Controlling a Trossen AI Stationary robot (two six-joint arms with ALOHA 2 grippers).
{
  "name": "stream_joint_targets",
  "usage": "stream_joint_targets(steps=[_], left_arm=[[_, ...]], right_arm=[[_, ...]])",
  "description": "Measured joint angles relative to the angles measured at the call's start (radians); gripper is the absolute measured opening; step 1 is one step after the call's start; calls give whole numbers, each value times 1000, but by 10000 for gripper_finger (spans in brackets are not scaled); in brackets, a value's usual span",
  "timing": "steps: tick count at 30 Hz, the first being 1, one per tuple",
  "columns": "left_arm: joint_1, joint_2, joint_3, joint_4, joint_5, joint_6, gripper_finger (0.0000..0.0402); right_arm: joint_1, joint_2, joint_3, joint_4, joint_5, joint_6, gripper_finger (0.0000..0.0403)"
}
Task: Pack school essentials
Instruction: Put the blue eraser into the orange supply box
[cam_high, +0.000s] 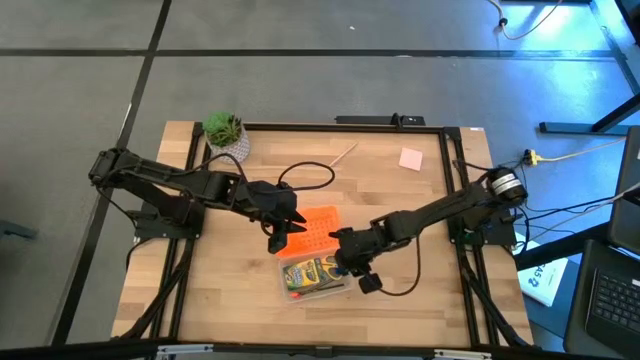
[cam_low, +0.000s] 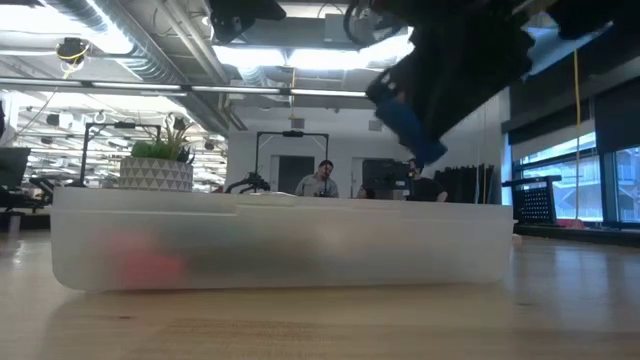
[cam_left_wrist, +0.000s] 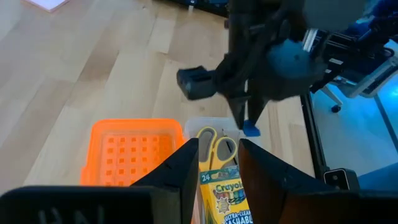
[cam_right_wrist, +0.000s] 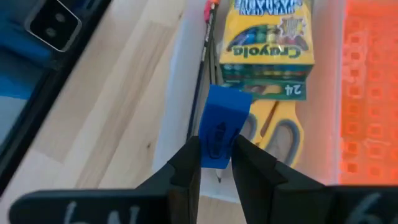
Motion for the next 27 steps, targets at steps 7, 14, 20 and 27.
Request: stream_joint_targets(steps=[7,14,20,27], left_arm=[[0,0,0,0,0,1,105],[0,0,0,-3,0,8,106],[0,0,0,-4,0,9,106],[0,0,0,-4,0,9,106]], right_arm=[[-2,61,0,46,-52,-21,83],[-2,126,-1,57,-68,-21,83],[-1,154,-1,58,-87,-7,83],[-2,156,-1,56,-104,5,84]])
